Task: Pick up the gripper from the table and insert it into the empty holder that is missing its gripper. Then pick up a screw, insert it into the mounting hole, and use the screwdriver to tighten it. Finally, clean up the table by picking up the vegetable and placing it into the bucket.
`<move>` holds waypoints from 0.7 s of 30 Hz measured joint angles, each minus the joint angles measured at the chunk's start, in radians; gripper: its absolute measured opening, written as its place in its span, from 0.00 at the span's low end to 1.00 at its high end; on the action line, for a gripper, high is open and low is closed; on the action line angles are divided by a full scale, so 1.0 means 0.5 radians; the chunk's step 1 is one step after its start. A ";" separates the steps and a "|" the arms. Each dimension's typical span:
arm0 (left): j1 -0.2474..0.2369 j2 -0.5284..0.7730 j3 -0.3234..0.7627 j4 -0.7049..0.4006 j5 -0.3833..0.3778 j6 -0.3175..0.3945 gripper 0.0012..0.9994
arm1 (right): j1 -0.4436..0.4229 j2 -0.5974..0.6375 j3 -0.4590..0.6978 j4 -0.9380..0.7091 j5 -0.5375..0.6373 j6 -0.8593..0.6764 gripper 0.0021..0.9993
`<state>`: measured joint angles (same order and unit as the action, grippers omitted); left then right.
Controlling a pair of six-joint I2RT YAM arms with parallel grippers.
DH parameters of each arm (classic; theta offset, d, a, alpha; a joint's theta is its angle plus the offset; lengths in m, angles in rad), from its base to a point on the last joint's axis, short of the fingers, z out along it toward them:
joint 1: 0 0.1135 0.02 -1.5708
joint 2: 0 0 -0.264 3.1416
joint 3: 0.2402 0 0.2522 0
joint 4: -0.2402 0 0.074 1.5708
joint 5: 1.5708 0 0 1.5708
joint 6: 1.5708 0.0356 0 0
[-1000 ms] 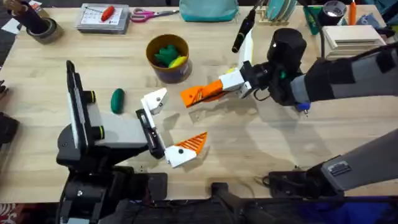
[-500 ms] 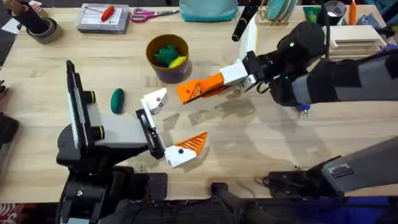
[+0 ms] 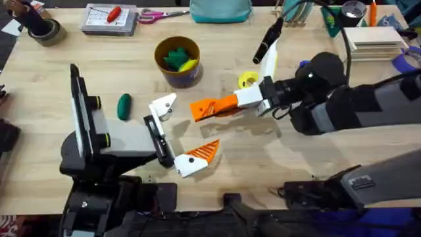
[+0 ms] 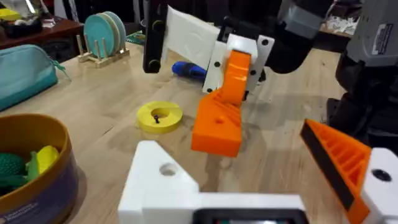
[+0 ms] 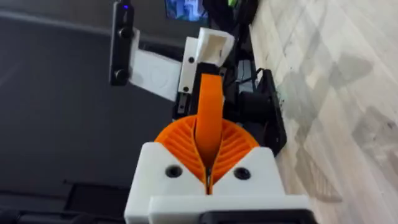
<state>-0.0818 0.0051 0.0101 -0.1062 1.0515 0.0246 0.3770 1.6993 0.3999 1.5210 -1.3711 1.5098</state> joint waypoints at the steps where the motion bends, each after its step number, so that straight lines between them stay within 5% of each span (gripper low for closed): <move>1: 0.000 0.000 0.000 0.000 0.000 0.000 0.99 | 0.005 -0.001 -0.010 0.001 0.021 -0.001 0.01; 21: 0.000 0.000 0.000 0.000 0.000 0.000 0.99 | 0.159 0.000 0.058 0.025 0.182 0.033 0.01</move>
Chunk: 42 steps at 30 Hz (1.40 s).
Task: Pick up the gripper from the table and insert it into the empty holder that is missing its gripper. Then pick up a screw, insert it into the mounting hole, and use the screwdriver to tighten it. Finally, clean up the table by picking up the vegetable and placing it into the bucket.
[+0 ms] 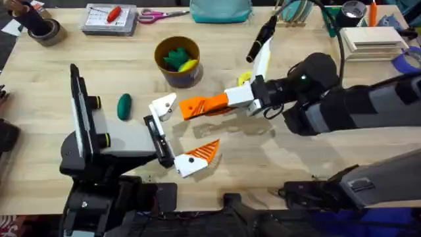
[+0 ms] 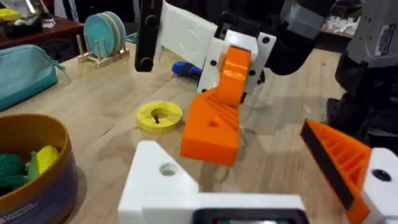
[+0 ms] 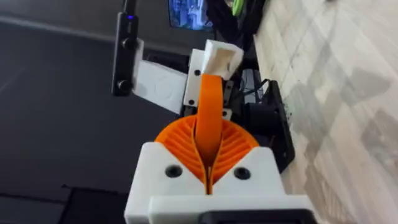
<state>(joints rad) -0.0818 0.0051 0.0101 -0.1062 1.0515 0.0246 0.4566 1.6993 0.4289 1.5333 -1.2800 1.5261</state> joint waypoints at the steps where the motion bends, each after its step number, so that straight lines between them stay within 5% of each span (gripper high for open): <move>1: 0.000 0.000 0.000 0.000 0.000 0.000 0.99 | 0.009 0.000 0.013 0.000 0.000 0.000 0.01; 42: 0.000 0.000 0.000 0.000 0.000 0.000 0.99 | 0.055 0.082 0.039 -0.005 0.024 0.083 0.01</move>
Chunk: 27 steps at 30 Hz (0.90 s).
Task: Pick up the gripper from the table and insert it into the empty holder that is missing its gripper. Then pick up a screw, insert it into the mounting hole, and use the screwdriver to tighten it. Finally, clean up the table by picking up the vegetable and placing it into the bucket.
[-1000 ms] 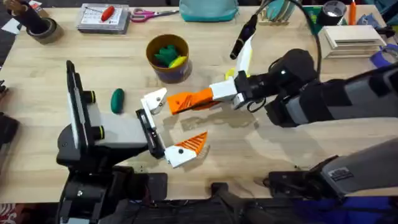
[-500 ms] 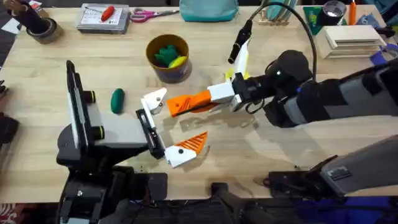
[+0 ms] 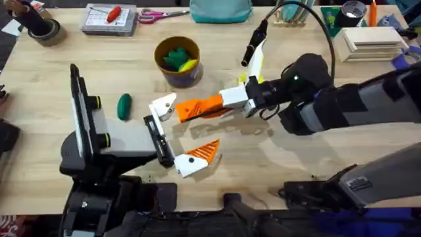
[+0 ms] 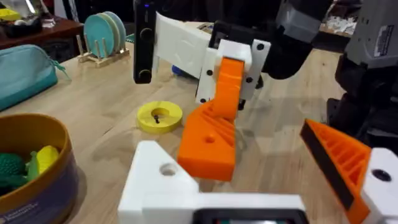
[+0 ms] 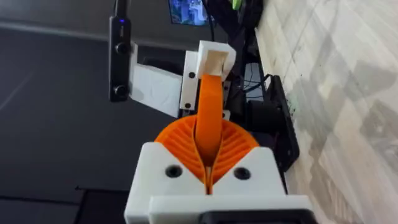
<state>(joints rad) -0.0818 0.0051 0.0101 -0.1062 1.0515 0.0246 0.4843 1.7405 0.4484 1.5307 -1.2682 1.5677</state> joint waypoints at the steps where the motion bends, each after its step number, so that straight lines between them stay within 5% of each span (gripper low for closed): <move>1: 0.000 0.000 0.000 0.000 0.000 0.000 0.99 | 0.000 0.000 0.000 0.001 0.000 -0.001 0.01; 27: 0.000 0.000 0.000 0.000 0.000 0.000 0.99 | 0.038 0.000 0.000 -0.003 0.049 0.039 0.01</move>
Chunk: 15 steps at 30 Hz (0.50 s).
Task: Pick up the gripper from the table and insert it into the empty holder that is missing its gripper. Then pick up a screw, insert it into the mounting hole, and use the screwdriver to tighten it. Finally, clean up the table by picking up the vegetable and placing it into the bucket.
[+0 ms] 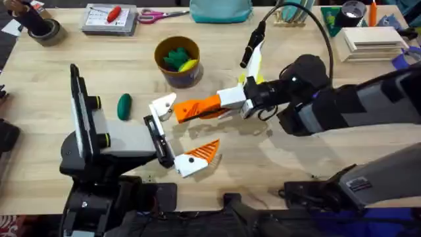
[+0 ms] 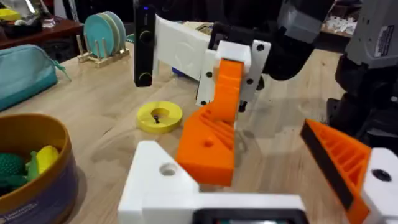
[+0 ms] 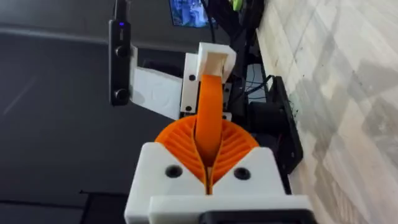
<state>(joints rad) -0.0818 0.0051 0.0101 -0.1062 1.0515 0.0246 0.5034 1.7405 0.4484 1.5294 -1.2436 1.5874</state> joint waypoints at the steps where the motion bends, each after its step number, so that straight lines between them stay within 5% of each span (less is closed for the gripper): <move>1: 0.000 0.000 0.000 0.001 0.000 0.000 0.99 | 0.000 0.000 0.000 0.000 0.002 0.006 0.01; 15: 0.000 0.001 0.000 0.000 0.000 0.000 0.99 | 0.001 0.002 0.001 0.003 0.003 0.029 0.01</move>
<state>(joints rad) -0.0818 0.0054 0.0101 -0.1062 1.0515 0.0246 0.5037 1.7412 0.4488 1.5311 -1.2419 1.6016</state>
